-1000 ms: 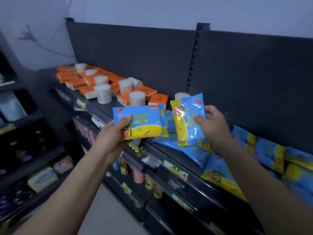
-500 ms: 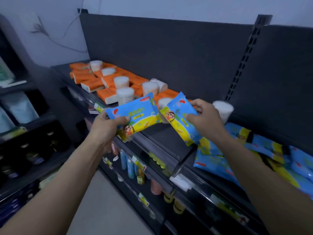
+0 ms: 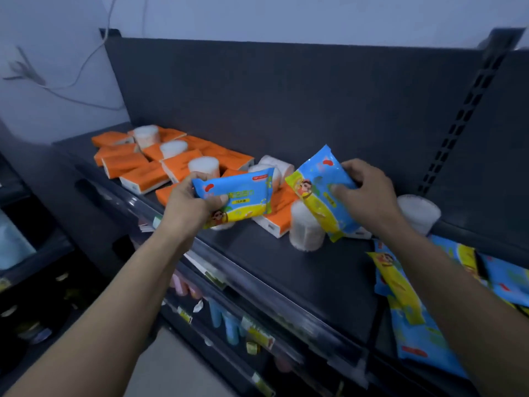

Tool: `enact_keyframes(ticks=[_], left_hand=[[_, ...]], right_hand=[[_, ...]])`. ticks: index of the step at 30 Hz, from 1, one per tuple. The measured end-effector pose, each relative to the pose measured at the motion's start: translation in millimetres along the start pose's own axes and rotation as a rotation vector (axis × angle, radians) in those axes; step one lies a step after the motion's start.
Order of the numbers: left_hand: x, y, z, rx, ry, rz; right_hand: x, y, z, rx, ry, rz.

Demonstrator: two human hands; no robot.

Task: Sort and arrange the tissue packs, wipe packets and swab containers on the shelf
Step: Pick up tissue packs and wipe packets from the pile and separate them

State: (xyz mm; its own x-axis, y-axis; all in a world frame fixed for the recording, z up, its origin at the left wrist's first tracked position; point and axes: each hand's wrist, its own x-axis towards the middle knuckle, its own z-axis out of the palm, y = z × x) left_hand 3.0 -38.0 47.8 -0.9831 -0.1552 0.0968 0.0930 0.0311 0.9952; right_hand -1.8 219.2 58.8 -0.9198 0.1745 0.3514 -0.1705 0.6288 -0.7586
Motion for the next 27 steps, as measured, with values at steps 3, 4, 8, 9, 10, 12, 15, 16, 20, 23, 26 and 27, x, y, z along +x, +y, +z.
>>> enact_keyframes(ticks=[3, 4, 8, 9, 10, 12, 15, 16, 20, 23, 26, 27], left_hand=[[11, -3, 2, -0.056, -0.021, 0.029], [20, -3, -3, -0.069, -0.046, 0.039], [68, 4, -31, -0.044, -0.164, 0.123], [78, 5, -36, -0.034, -0.178, 0.136], [87, 6, -39, -0.027, -0.192, 0.142], [106, 5, -44, 0.019, -0.209, 0.15], [125, 4, -45, 0.05, -0.266, 0.143], [130, 4, -45, 0.041, -0.297, 0.134], [149, 2, -45, 0.029, -0.421, 0.074], [154, 4, -38, 0.145, -0.577, 0.049], [156, 5, -27, 0.226, -0.636, 0.058], [157, 4, -24, 0.247, -0.651, 0.063]], right_hand=[[5, -3, -5, 0.026, 0.061, 0.001], [8, -7, 3, 0.019, 0.083, 0.003], [16, -33, 46, -0.045, 0.163, 0.028], [18, -38, 54, -0.079, 0.181, 0.025], [20, -41, 60, -0.122, 0.204, 0.021], [24, -47, 68, -0.191, 0.229, 0.027], [30, -51, 70, -0.232, 0.209, 0.06], [33, -52, 70, -0.235, 0.189, 0.067], [49, -54, 68, -0.254, -0.006, 0.137], [62, -50, 67, -0.385, -0.135, 0.163], [68, -46, 66, -0.385, -0.114, 0.19], [68, -46, 65, -0.38, -0.105, 0.198]])
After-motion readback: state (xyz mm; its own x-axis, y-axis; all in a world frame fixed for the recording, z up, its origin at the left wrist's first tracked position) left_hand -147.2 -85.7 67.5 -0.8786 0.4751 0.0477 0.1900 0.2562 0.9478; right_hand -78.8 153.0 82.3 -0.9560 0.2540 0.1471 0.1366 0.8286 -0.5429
